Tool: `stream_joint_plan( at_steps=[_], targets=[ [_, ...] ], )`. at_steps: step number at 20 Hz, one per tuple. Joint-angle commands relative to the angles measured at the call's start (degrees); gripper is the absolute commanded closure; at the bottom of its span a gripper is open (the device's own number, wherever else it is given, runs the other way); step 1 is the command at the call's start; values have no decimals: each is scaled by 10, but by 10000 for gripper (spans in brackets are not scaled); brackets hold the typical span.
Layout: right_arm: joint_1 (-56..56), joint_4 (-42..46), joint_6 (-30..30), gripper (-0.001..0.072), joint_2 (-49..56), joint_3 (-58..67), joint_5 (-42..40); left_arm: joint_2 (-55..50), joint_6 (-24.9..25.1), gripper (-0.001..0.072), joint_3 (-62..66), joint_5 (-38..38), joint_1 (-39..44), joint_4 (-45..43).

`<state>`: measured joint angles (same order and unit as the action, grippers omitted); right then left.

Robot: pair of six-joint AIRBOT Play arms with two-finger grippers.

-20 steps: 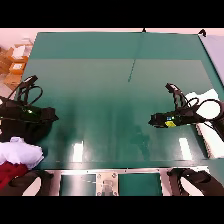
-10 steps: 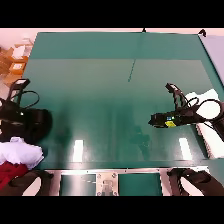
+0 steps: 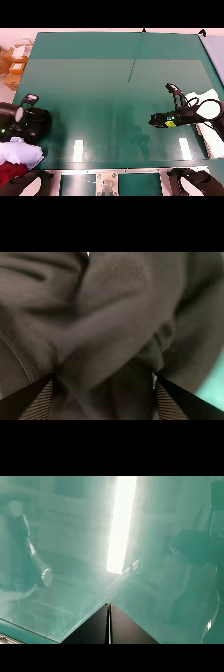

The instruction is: Fold the shirts.

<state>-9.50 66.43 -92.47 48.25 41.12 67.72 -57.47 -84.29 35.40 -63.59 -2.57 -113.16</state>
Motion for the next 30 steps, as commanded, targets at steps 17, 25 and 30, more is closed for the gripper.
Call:
stream_joint_plan(
  at_steps=[17, 25, 30],
  targets=[
    [0, 0, 0, 689, 0, 0, -12, -30, 20, 684, 475, -133, 14, 689],
    [57, 2, 1, 465, 0, 28, -9, -175, 18, 37, 395, 71, 300, 677],
    [139, 2, 30, 350, 4, 42, 20, -216, 18, 30, 396, -7, 252, 681]
  ],
)
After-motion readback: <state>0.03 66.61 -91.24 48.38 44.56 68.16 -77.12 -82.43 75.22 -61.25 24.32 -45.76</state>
